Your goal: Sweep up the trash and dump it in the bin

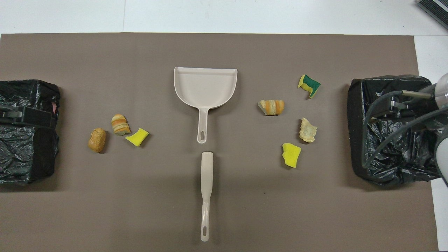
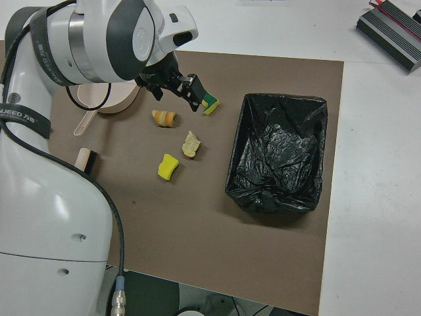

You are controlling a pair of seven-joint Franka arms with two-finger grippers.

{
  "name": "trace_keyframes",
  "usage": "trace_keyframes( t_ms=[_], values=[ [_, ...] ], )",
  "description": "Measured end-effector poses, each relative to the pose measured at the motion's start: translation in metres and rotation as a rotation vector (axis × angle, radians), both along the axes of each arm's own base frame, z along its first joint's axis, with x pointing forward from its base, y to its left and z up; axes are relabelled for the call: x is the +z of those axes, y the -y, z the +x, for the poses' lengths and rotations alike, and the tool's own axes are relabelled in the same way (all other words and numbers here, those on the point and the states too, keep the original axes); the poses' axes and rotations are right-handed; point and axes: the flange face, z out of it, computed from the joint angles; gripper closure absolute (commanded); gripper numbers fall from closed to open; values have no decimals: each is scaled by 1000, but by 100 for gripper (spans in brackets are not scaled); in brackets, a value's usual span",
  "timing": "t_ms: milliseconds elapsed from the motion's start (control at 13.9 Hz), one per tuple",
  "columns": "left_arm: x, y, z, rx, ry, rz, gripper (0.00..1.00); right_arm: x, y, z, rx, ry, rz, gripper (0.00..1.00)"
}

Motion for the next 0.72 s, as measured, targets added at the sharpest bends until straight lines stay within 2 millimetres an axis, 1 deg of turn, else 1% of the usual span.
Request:
trace_keyframes(
  t_ms=[361, 721],
  values=[
    [0, 0, 0, 0, 0, 0, 0, 0, 0, 0, -1, 0, 0, 0],
    [-2, 2, -1, -4, -5, 1, 0, -1, 7, 0, -13, -7, 0, 0]
  ],
)
